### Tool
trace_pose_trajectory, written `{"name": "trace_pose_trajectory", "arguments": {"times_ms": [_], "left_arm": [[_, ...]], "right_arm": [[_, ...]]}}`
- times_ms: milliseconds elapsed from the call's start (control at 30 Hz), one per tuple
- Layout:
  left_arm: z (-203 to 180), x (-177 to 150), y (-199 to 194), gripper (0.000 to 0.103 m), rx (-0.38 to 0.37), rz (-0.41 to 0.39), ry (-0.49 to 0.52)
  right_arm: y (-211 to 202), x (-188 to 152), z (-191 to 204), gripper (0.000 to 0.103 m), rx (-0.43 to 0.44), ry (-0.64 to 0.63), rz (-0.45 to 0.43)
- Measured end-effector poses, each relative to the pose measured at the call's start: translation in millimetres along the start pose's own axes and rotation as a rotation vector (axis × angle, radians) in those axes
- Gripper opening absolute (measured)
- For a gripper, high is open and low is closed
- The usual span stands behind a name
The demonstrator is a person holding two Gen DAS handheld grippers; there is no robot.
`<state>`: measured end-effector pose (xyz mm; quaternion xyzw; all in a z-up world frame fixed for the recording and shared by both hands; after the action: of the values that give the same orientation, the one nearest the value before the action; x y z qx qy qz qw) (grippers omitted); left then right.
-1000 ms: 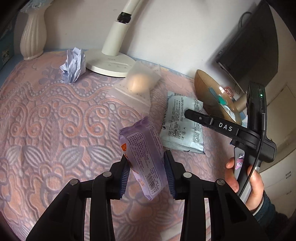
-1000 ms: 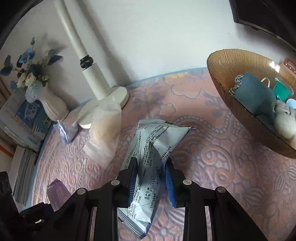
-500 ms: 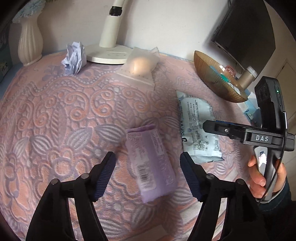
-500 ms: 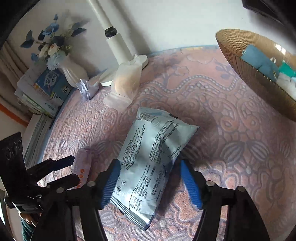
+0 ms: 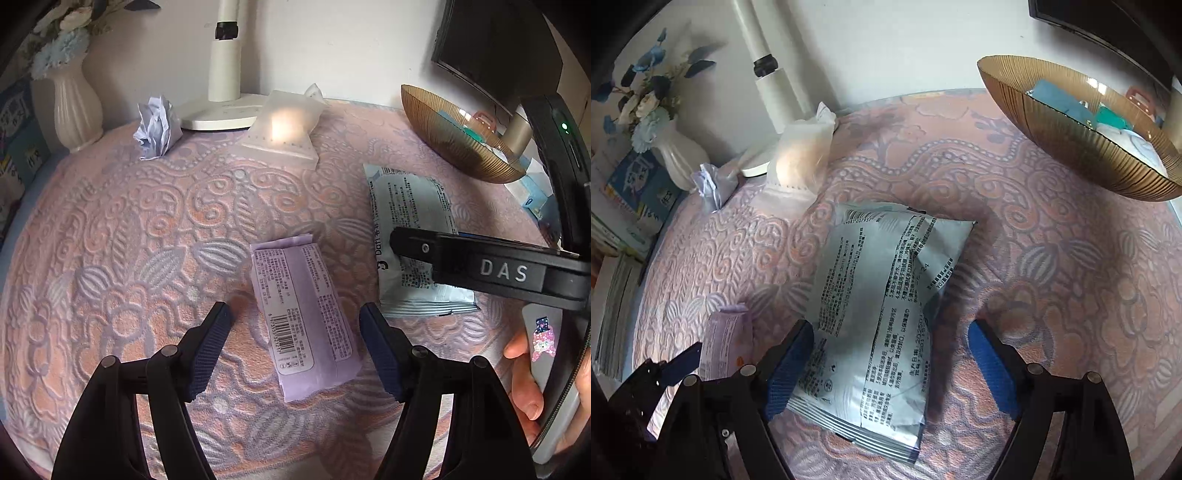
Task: Organize soft objects
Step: 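Grasp the purple pack with the left gripper while the right grasps the grey pouch, then carry the purple pack and grey pouch to the amber bowl and release both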
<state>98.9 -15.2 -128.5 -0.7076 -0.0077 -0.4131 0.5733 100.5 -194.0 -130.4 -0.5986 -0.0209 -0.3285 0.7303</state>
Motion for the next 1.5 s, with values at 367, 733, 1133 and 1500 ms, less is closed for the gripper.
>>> {"name": "trace_pose_trajectory", "arguments": {"times_ms": [367, 733, 1133, 1500], "left_arm": [[2, -2, 1, 0.039, 0.102, -0.007, -0.006], [21, -6, -5, 0.038, 0.018, -0.048, -0.115], [19, 18, -47, 0.038, -0.067, -0.185, -0.146], [-40, 134, -95, 0.038, -0.022, -0.318, 0.038]], "right_arm": [[13, -7, 24, 0.084, -0.114, -0.111, -0.083], [-21, -12, -22, 0.059, 0.178, 0.021, -0.099], [-120, 17, -80, 0.059, 0.211, 0.072, -0.289], [-208, 95, -130, 0.059, 0.133, 0.082, -0.487]]}}
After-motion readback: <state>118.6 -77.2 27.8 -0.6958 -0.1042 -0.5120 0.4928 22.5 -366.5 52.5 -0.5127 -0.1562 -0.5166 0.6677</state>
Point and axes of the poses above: each gripper's, at about its wrist camera, not at the fingertips, and y roughly the way its jaws point, z to its left, x to its top, the point moved 3 cm from there along y, roughly the way its jaws point, and after that the axes turned 11 degrees about y, right-handed, at the moved point
